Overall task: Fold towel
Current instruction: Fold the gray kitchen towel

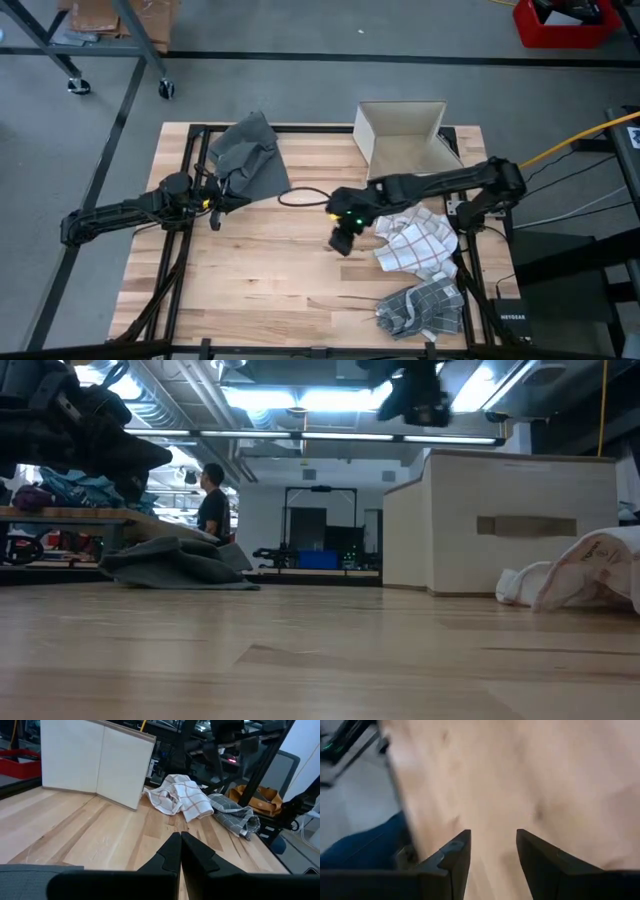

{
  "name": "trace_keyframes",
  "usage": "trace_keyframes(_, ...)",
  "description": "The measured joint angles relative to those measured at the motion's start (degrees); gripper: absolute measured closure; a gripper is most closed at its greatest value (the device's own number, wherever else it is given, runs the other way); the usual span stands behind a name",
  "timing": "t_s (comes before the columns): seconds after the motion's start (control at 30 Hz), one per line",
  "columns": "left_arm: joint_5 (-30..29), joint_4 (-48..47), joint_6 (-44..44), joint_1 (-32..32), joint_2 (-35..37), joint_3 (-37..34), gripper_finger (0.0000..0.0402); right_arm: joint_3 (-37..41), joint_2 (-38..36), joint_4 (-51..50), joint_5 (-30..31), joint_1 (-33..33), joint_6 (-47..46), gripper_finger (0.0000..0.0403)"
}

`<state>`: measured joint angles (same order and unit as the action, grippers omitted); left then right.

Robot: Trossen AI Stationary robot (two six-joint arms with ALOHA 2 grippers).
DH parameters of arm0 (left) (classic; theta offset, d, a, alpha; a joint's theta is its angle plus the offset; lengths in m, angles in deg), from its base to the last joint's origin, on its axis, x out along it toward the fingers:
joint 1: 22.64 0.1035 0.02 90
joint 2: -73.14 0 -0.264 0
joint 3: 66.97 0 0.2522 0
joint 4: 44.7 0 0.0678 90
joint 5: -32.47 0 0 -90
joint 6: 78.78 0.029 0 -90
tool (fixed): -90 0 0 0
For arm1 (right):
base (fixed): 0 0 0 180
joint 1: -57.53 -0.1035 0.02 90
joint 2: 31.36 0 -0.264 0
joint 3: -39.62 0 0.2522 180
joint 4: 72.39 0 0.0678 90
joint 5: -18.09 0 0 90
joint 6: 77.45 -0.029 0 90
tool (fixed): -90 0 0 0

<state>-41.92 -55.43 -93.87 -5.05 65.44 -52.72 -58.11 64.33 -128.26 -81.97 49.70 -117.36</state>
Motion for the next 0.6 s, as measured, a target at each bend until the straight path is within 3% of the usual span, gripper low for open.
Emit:
trace_keyframes(0.17,0.00,0.02,0.10,0.01,0.00,0.00,0.0398,-1.92,2.62,7.68,13.09,0.00,16.13,0.0240)
trace_keyframes(0.43,0.00,0.17,-1.90,0.02,0.04,0.00,0.0398,-1.94,10.68,21.03,25.36,0.06,54.39,0.0240)
trace_keyframes(0.6,0.02,0.20,-3.96,0.01,0.00,0.00,0.0398,-1.92,17.16,22.65,30.47,2.30,64.62,0.0240)
